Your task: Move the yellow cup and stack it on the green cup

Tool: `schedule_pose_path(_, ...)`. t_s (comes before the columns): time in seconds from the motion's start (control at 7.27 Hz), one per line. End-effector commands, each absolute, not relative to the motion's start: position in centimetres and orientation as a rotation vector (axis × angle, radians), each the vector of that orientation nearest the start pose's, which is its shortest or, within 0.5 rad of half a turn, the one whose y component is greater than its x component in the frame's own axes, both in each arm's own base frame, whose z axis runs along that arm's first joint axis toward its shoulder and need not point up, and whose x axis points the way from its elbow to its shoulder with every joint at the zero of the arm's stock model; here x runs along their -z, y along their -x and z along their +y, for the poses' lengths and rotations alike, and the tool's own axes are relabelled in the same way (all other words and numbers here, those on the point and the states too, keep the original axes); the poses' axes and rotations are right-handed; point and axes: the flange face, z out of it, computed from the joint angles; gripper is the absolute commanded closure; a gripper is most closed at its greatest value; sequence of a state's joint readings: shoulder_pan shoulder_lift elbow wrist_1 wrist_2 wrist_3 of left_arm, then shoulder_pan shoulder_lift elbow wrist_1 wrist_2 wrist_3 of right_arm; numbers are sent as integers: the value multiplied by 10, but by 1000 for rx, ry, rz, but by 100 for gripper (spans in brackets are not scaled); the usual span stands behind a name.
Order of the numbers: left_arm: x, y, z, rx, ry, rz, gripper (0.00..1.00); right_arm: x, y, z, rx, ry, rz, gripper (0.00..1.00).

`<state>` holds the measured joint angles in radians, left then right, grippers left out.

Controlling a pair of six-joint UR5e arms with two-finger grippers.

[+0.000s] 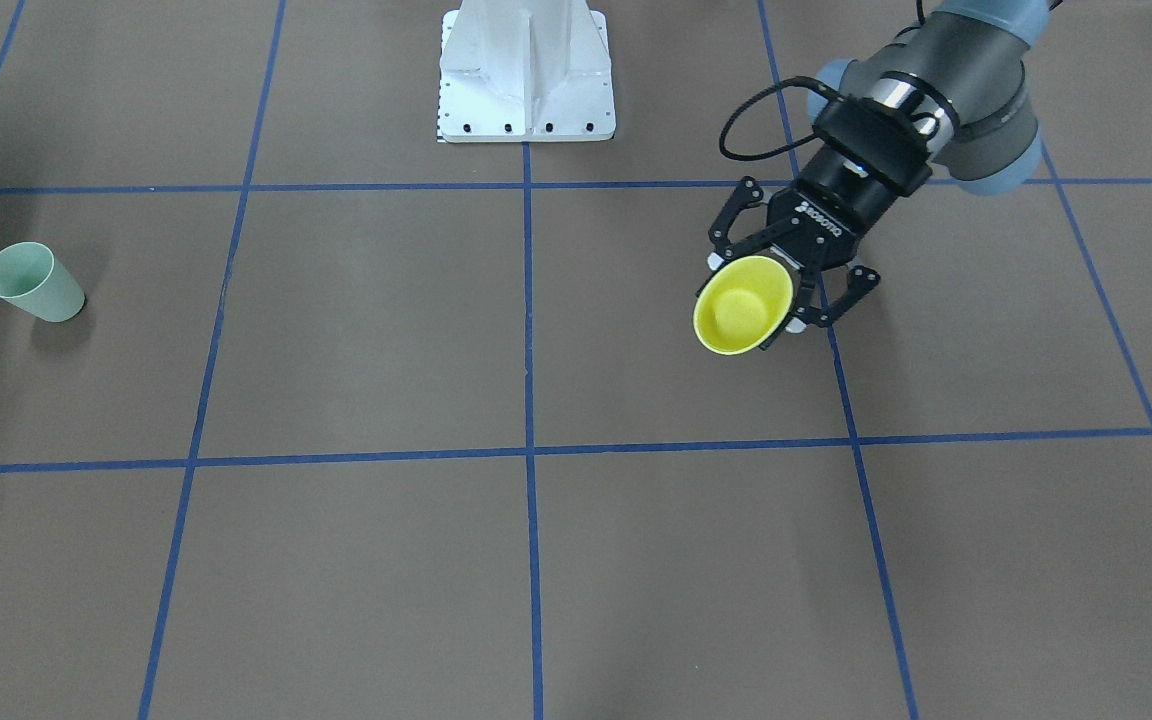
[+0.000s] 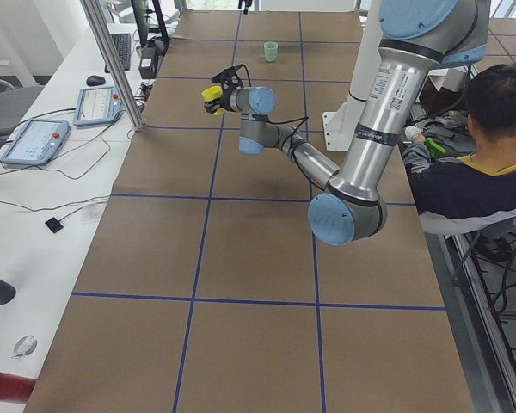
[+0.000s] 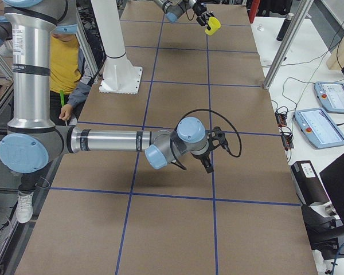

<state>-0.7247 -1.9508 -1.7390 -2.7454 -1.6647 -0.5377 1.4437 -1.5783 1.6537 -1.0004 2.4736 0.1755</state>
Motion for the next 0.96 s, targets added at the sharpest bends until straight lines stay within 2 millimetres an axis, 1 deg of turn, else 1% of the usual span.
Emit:
schedule_pose_path(0.0,-221,-404,-428,-471,-1349,1212,90,-457,82,-542,163,-370,-1087,0)
schedule_pose_path(0.14,-219,-417,-420,-528,-1372,1199,88,-403,129,-562,124,-328,-1136,0)
schedule_pose_path(0.28,-220,-433,-415,-550,-1389,1219,86,-355,153,-579,154,-313,-1151,0)
schedule_pose_path(0.41,-210,-460,-415,-557,-1413,1261,86,-300,191,-590,188,-290,-1156,0)
schedule_pose_path(0.55,-211,-479,-415,-547,-1413,1256,86,-275,214,-579,152,-280,-1144,0)
schedule_pose_path(0.69,-207,-488,-415,-538,-1414,1253,86,-248,242,-560,97,-270,-1154,0)
schedule_pose_path(0.83,-205,-491,-414,-538,-1414,1258,85,-220,265,-553,38,-231,-1178,0)
